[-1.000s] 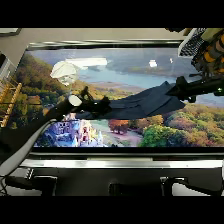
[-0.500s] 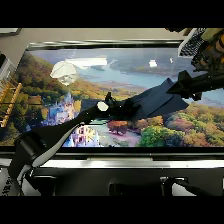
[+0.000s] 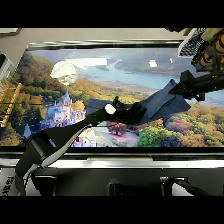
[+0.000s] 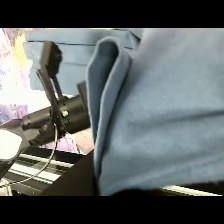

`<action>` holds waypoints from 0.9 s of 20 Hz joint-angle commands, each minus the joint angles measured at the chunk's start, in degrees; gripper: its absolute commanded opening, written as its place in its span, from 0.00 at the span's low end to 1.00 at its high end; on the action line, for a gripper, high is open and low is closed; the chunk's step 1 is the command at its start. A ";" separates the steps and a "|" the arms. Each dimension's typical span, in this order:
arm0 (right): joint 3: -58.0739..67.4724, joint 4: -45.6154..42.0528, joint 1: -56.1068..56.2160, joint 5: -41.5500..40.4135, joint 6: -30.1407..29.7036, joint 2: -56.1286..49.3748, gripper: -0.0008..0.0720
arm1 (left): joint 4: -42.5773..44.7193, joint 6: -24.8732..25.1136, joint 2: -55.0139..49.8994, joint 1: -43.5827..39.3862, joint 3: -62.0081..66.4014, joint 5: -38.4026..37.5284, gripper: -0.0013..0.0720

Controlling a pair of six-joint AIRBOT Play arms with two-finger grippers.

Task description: Fold the clothes and pants, and hang the long-sleeved shirts on hangers.

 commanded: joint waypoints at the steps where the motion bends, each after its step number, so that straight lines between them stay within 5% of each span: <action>1: 0.04 -0.07 0.07 -2.69 -1.42 0.09 0.06 | 1.09 -0.17 -0.09 1.29 1.16 -7.98 0.04; 11: 0.04 0.00 16.09 -14.95 2.34 -4.90 0.06 | 36.59 4.28 23.17 30.32 1.16 -42.95 0.04; 18: 0.04 0.02 31.28 -24.41 3.89 -14.36 0.06 | 39.87 9.29 37.88 52.94 1.14 -52.24 0.04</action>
